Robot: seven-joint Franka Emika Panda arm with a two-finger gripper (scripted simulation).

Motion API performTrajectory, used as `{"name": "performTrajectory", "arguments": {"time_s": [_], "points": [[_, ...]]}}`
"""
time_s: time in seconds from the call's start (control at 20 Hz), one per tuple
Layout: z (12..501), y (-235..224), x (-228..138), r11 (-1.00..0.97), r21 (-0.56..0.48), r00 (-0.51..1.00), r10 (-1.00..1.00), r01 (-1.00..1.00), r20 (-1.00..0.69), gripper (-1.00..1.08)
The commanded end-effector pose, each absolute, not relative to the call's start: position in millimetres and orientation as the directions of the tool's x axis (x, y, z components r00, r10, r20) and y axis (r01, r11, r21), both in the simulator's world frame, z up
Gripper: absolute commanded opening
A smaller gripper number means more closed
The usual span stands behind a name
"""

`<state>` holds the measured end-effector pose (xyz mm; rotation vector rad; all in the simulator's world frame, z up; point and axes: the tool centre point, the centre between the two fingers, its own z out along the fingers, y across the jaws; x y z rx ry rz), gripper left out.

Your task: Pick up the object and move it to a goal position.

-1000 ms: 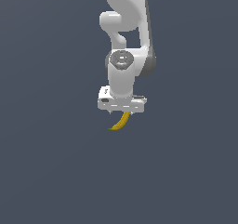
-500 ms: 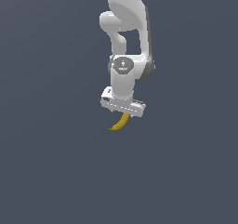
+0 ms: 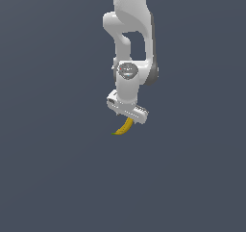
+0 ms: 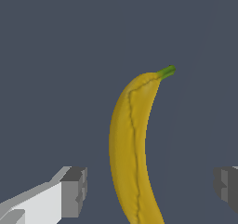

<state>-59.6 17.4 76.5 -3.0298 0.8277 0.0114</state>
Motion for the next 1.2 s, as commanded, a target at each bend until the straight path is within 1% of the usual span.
{"name": "performTrajectory", "arguments": {"time_s": [0.0, 0.55, 1.15], "points": [[72.8, 17.4, -62.3, -0.844, 0.001, 0.844, -0.537, -0.537, -0.003, 1.0], [66.2, 17.7, -65.2, -0.827, 0.0, 0.827, -0.562, -0.562, -0.001, 1.0], [21.1, 17.6, -66.1, -0.825, 0.0, 0.825, -0.565, -0.565, 0.0, 1.0]]}}
